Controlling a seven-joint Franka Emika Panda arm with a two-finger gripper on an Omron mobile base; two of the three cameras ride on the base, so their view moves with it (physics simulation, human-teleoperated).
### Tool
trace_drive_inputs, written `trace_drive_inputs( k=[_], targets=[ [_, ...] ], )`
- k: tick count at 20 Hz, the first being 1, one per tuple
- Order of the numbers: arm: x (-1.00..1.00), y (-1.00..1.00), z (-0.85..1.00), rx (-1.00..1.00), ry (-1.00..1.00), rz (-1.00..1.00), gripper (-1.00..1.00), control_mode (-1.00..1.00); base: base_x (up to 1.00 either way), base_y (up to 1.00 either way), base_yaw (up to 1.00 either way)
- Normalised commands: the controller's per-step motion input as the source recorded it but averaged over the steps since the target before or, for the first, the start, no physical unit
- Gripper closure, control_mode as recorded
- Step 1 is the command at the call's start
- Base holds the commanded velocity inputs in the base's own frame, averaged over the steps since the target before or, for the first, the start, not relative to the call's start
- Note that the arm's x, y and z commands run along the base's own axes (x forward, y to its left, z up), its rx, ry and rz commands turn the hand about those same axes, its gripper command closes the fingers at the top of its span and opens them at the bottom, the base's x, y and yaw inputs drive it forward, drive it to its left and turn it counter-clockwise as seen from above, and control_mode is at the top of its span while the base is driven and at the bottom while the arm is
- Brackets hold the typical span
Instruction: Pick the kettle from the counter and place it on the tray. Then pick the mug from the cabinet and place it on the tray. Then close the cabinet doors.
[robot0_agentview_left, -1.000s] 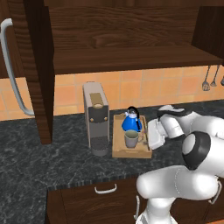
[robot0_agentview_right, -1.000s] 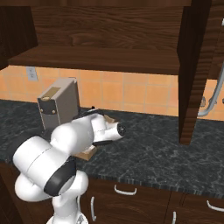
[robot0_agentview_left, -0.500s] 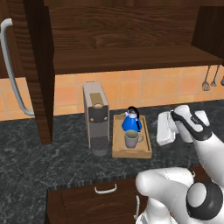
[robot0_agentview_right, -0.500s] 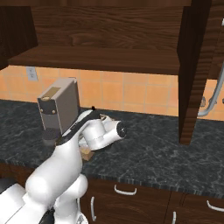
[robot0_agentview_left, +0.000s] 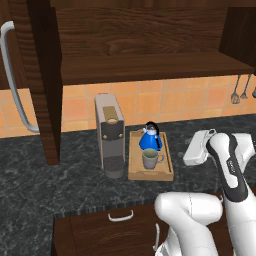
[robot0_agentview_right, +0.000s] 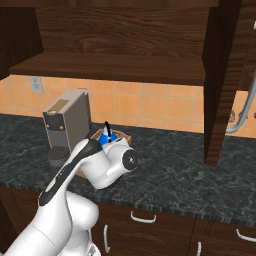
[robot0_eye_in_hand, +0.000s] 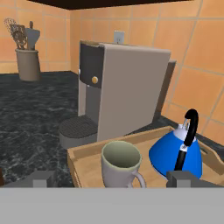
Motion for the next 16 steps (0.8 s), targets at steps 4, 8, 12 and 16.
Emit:
trace_drive_inputs(
  k=[4,8,12,16],
  targets=[
    [-0.04,-0.03,0.00,0.01,0.00,-0.02,-1.00,-1.00,0.00,0.00,0.00],
    [-0.48,-0.43,0.02,0.13,-0.06,-0.22,-1.00,-1.00,0.00,0.00,0.00],
    [-0.14,-0.75,0.14,0.21,-0.01,-0.20,-1.00,-1.00,0.00,0.00,0.00],
    [0.00,-0.59,0.48,0.18,0.00,-0.08,-1.00,-1.00,0.00,0.00,0.00]
  ],
)
